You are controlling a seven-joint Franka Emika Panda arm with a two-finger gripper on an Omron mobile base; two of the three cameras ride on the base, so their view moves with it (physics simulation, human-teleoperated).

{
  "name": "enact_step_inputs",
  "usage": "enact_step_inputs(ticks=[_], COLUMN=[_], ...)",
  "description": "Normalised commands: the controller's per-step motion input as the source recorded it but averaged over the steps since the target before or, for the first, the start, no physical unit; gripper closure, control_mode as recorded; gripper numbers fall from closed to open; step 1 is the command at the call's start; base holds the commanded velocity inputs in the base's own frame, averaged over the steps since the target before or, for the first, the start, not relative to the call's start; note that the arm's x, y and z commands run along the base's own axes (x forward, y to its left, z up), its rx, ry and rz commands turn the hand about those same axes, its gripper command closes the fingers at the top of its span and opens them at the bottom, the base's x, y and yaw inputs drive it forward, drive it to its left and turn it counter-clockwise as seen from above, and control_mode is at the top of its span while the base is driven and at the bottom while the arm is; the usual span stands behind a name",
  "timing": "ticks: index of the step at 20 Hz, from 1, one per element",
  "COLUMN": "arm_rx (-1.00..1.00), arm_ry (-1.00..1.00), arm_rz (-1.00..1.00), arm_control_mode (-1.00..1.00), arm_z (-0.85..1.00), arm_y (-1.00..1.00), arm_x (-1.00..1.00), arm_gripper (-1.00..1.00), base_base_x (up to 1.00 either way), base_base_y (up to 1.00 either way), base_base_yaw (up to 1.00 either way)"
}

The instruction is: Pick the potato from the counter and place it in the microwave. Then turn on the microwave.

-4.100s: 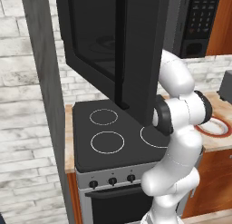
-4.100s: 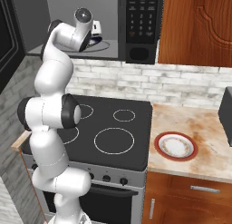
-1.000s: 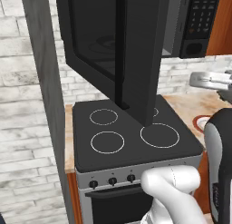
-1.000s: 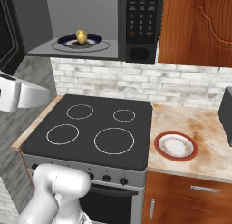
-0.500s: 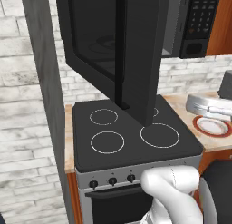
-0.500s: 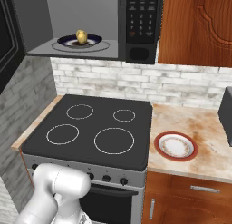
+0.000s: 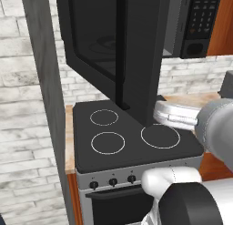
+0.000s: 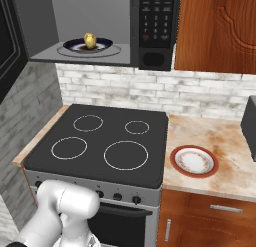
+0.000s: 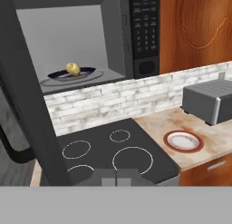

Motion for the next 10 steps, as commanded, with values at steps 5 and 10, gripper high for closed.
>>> enact_step_inputs(ticks=[5,10], arm_rx=[0.00,0.00], arm_ry=[0.00,0.00], arm_rz=[-0.02,-0.01], arm_control_mode=[-1.00,-1.00], arm_z=[-0.01,-0.04], arm_y=[0.40,0.27], arm_x=[0.14,0.03], arm_gripper=[1.00,1.00], base_base_x=[0.00,0.00], base_base_y=[0.00,0.00], base_base_yaw=[0.00,0.00])
